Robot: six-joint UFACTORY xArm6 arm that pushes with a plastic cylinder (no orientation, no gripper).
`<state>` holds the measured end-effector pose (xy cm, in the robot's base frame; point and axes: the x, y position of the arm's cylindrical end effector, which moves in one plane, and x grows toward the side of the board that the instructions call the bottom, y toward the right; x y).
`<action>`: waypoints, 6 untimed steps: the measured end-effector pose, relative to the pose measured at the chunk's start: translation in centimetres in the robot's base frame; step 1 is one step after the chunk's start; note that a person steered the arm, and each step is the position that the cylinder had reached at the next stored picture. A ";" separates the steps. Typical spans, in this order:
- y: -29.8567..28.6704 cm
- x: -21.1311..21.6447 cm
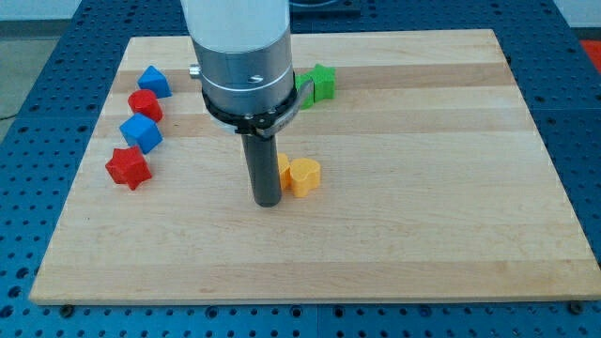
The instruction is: Slide the yellow hexagon along with yellow heart towards center
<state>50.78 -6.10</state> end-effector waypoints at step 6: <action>2.2 -4.3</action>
